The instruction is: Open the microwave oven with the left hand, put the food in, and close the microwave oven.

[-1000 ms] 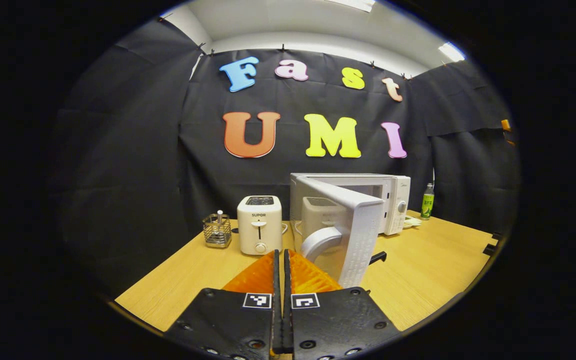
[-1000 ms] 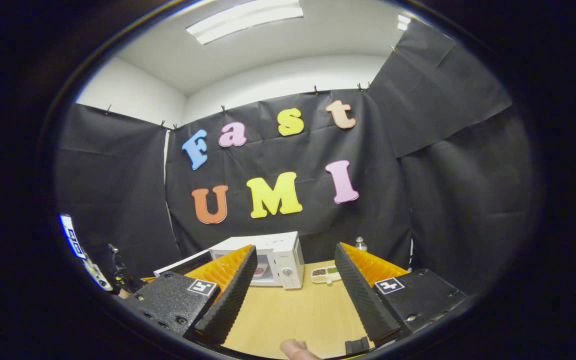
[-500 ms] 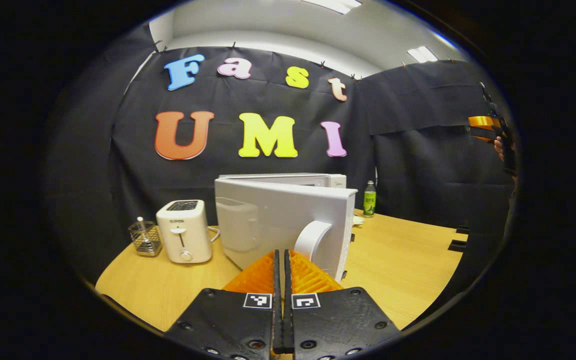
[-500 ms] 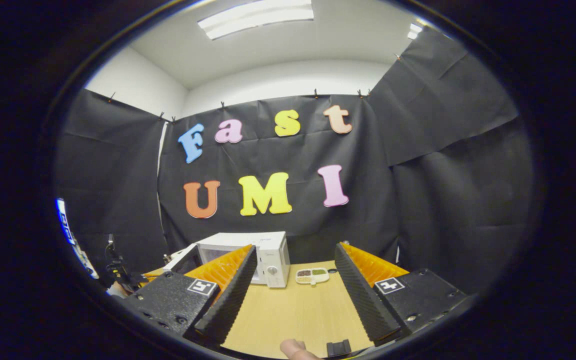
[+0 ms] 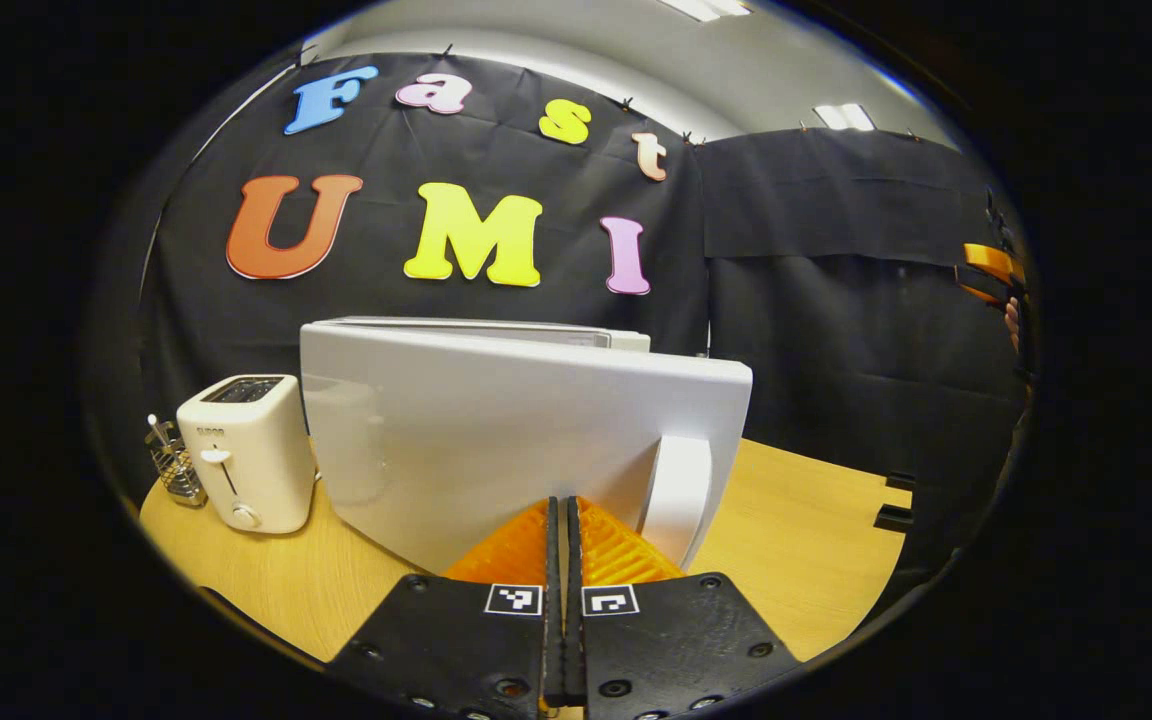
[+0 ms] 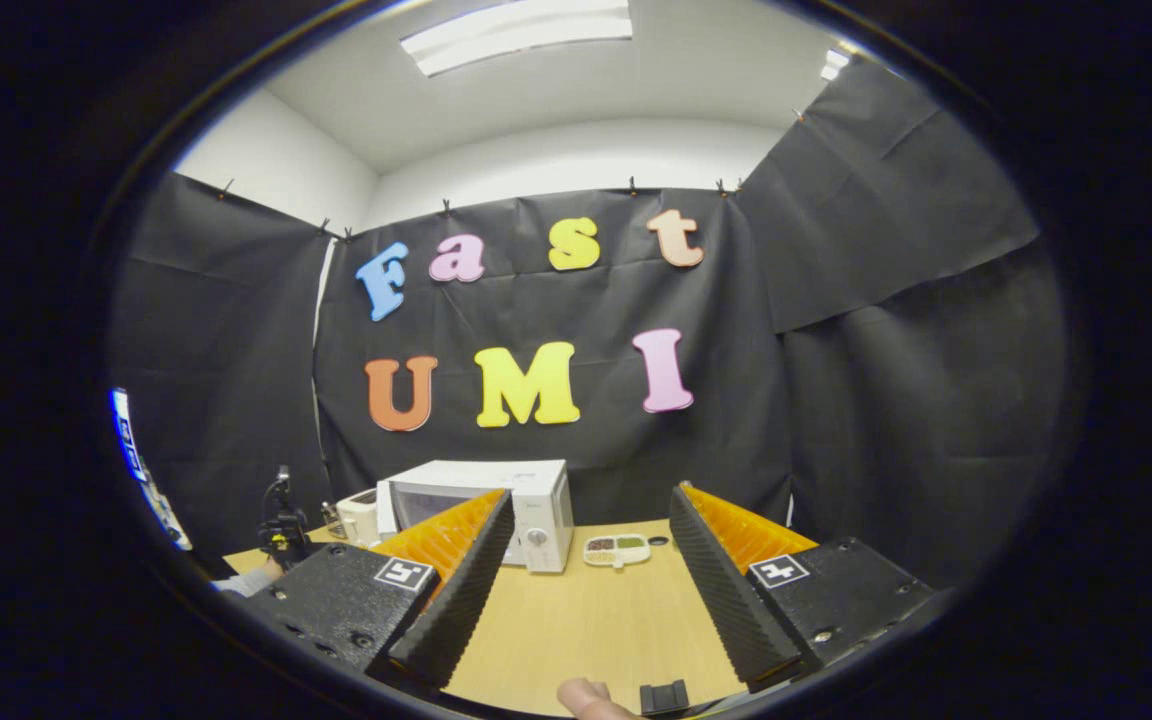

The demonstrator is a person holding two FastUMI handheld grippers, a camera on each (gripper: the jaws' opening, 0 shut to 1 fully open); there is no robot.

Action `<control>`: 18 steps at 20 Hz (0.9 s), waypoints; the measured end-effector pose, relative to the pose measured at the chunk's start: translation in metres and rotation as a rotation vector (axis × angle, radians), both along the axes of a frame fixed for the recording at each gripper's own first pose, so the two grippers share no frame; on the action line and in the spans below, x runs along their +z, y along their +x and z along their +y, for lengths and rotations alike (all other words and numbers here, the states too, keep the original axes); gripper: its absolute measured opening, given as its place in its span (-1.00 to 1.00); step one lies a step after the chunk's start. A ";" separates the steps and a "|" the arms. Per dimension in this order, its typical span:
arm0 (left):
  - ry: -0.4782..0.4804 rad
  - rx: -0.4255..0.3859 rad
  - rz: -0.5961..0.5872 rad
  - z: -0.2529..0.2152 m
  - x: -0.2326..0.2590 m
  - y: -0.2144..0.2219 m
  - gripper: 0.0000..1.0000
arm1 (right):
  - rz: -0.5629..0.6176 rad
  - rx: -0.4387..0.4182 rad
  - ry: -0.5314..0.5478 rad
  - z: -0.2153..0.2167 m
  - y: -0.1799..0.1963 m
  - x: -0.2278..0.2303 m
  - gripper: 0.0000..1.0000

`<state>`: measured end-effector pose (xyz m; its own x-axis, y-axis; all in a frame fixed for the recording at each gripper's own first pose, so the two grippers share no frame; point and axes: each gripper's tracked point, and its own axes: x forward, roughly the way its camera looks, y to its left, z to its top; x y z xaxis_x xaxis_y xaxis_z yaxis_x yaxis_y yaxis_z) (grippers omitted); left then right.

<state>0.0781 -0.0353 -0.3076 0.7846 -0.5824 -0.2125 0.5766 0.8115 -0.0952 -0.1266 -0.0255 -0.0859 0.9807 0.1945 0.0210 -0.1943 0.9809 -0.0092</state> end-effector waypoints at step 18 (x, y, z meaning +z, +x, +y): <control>0.067 0.197 0.073 -0.109 -0.031 0.154 -0.99 | -0.018 -0.062 -0.098 -0.060 0.024 -0.017 0.99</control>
<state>0.2317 -0.1443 -0.3384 0.8630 -0.4015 -0.3065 0.3994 0.9139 -0.0728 -0.1030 -0.0858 -0.1034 0.9906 0.1350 0.0227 -0.1318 0.9854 -0.1082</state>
